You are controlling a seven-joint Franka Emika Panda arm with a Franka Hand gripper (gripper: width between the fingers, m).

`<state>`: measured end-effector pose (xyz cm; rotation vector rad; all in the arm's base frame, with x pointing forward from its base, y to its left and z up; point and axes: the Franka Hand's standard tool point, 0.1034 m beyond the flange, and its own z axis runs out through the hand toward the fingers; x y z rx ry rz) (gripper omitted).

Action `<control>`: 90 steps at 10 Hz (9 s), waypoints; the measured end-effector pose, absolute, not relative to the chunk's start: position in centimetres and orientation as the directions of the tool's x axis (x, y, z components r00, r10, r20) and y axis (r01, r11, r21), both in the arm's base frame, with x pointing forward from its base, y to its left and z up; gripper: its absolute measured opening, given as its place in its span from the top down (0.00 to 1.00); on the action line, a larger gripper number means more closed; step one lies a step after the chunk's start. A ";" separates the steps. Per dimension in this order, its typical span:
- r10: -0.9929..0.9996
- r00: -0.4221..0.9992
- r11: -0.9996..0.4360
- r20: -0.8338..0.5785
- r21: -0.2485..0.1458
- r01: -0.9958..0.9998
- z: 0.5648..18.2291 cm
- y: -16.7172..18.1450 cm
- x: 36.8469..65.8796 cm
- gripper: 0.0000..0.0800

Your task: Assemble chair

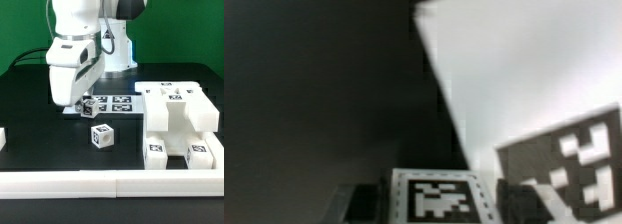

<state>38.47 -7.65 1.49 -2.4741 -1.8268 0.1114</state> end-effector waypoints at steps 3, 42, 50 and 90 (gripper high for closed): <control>1.000 -0.030 0.029 -0.006 -0.135 0.990 1.2 -8.2 38.9 0.64; -0.146 0.895 -0.978 -0.421 -0.075 -0.195 3.7 -11.7 43.2 0.19; -0.055 0.548 -0.968 -0.835 -0.089 -0.233 2.8 -10.8 42.0 0.19; 0.183 0.965 -0.980 0.190 0.110 0.164 17.2 4.9 54.7 0.65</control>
Offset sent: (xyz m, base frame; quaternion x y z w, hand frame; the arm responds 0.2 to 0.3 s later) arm 0.0000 0.0000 0.0000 0.0000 0.0000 -0.2571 0.9664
